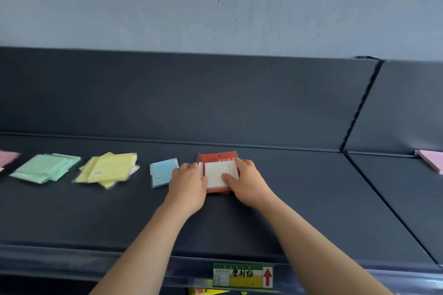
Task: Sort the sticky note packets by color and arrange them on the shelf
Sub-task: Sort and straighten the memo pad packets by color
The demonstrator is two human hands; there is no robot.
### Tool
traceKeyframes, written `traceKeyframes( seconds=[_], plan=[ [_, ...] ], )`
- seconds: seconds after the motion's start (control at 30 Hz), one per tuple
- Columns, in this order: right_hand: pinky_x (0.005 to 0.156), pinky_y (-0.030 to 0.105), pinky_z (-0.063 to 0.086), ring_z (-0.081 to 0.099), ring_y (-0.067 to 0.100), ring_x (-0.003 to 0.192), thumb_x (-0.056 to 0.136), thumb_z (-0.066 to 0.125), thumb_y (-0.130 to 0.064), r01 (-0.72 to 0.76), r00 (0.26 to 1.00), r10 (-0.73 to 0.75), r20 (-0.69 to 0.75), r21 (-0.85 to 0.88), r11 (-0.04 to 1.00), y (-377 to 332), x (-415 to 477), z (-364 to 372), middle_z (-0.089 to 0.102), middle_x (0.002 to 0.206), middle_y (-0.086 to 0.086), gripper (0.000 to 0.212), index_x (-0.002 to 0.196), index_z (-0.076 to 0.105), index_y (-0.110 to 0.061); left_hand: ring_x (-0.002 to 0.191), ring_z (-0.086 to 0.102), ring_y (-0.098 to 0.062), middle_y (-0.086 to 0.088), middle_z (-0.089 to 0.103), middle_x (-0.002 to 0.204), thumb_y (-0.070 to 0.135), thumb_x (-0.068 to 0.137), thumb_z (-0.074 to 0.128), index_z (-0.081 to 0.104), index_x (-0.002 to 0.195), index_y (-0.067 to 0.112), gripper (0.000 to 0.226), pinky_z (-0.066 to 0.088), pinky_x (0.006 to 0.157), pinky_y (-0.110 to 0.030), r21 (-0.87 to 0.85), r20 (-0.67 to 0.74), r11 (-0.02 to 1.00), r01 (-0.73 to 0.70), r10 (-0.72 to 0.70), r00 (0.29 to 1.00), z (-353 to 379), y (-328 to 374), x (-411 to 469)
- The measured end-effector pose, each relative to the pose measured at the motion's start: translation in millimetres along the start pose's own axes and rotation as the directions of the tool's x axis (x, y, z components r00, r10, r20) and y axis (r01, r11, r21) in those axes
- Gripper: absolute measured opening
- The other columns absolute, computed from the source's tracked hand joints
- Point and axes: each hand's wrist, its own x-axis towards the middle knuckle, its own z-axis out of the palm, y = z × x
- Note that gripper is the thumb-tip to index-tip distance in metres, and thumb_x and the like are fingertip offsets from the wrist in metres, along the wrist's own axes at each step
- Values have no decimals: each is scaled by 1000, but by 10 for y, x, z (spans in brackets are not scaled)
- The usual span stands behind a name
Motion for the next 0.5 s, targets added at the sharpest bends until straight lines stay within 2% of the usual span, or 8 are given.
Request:
traceKeyframes(
  seconds=[0.07, 0.17, 0.2, 0.23, 0.27, 0.33, 0.4, 0.5],
  plan=[
    [103, 37, 37, 35, 25, 128, 95, 50, -33, 25, 1000, -25, 0, -58, 998, -16, -34, -14, 40, 136, 3, 33, 122, 51, -13, 104, 47, -23, -8, 54, 114, 27, 100, 41, 52, 105, 11, 20, 40, 83, -31, -5, -51, 1000, -25, 24, 998, -23, 15, -22],
    [89, 30, 39, 44, 27, 115, 95, 50, -29, 55, 996, -62, -64, -105, 993, 0, -107, -107, 49, 113, 0, 11, 100, 53, -19, 103, 50, -22, -4, 58, 115, 27, 99, 41, 55, 112, 14, 23, 42, 82, -32, 5, -166, 996, -88, 88, 982, -88, 69, -67],
    [88, 28, 38, 45, 27, 115, 96, 50, -28, 64, 994, -75, -80, -131, 989, 9, -147, -155, 50, 113, 1, 12, 102, 54, -17, 106, 51, -22, -3, 58, 119, 28, 99, 41, 55, 120, 16, 28, 42, 84, -32, 11, -204, 993, -114, 114, 972, -109, 102, -83],
    [92, 28, 37, 44, 26, 121, 97, 49, -27, 73, 991, -89, -96, -164, 984, 17, -194, -213, 51, 124, 3, 24, 114, 55, -12, 108, 51, -22, -1, 58, 122, 28, 99, 42, 55, 126, 17, 32, 42, 86, -33, 12, -237, 990, -140, 138, 962, -127, 145, -97],
    [99, 29, 36, 41, 25, 127, 97, 49, -27, 78, 988, -103, -118, -201, 976, 26, -251, -283, 47, 137, 4, 37, 128, 50, -8, 108, 52, -22, 0, 58, 123, 28, 98, 42, 55, 127, 17, 34, 42, 87, -33, 8, -264, 986, -166, 162, 951, -142, 202, -113],
    [106, 27, 31, 39, 22, 132, 98, 48, -29, 78, 975, -132, -178, -283, 956, 63, -366, -429, 37, 149, 3, 50, 142, 39, -7, 107, 53, -22, 3, 59, 123, 29, 98, 42, 56, 127, 20, 33, 42, 86, -34, 19, -287, 976, -218, 214, 934, -151, 338, -145],
    [107, 24, 27, 37, 21, 134, 99, 47, -30, 67, 962, -156, -224, -360, 931, 138, -487, -590, 38, 149, 2, 50, 143, 38, -9, 106, 54, -21, 5, 60, 121, 31, 99, 40, 57, 125, 22, 32, 39, 84, -32, 43, -287, 963, -268, 269, 920, -127, 504, -176],
    [105, 26, 28, 42, 26, 127, 99, 46, -28, 1, 948, -140, -286, -435, 901, 310, -663, -845, 48, 139, 6, 42, 135, 46, -6, 107, 55, -21, 6, 61, 123, 35, 99, 42, 58, 128, 24, 35, 39, 87, -30, 21, -281, 939, -344, 336, 899, -52, 781, -227]
  ],
)
